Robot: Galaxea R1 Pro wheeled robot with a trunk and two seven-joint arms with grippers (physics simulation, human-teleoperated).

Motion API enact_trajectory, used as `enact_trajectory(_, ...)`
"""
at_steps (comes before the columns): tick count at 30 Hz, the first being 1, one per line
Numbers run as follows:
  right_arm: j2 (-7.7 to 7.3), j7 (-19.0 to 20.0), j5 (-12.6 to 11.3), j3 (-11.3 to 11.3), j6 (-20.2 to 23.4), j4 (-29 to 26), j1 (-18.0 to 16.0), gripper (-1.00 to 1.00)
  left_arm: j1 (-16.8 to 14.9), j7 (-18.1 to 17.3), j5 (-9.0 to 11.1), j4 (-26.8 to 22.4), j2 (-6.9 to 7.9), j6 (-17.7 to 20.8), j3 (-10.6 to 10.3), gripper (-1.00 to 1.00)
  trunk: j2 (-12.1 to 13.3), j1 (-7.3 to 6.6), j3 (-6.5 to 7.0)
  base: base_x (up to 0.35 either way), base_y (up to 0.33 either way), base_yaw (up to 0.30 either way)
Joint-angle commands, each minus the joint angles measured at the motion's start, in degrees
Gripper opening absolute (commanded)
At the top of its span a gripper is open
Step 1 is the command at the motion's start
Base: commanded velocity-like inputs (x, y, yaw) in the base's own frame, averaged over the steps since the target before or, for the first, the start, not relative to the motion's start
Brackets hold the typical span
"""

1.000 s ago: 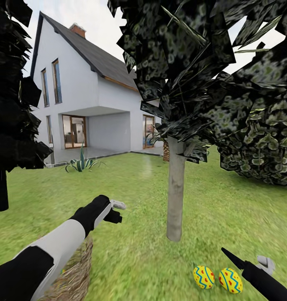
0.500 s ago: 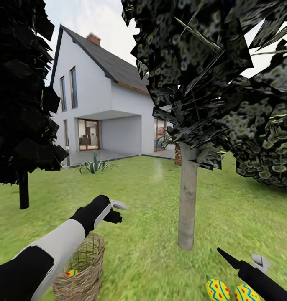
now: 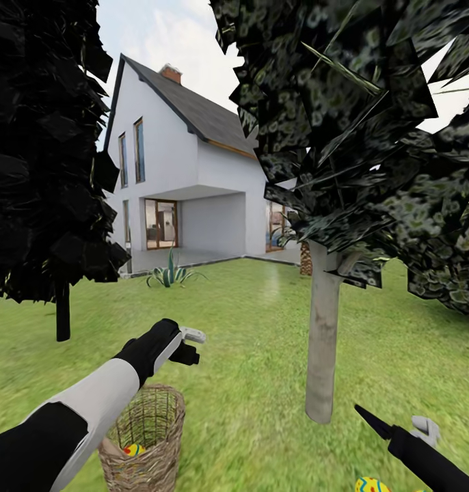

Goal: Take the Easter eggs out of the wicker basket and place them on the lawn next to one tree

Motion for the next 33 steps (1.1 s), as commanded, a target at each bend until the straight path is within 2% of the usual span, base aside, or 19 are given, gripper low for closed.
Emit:
enact_trajectory(1, -0.01, -0.1, -0.4, 0.0, 0.3, 0.0, 0.0, 1.00, -0.1, 0.2, 0.4, 0.0, 0.03, 0.2, -0.4, 1.00, 0.4, -0.23, 0.13, 0.000, 0.000, 0.030)
enact_trajectory(25, -0.01, 0.1, -0.6, 0.1, 0.0, -0.8, 0.0, 1.00, -0.1, 0.2, 0.4, 0.0, 0.03, 0.2, -0.4, 1.00, 10.0, -5.50, 4.47, 0.000, 0.000, 0.004)
enact_trajectory(33, -0.01, -0.4, -0.3, 0.2, 0.2, -0.7, 0.0, 1.00, -0.1, 0.2, 0.4, 0.0, 0.03, 0.2, -0.4, 1.00, 13.2, -7.26, 5.46, 0.000, 0.000, 0.000)
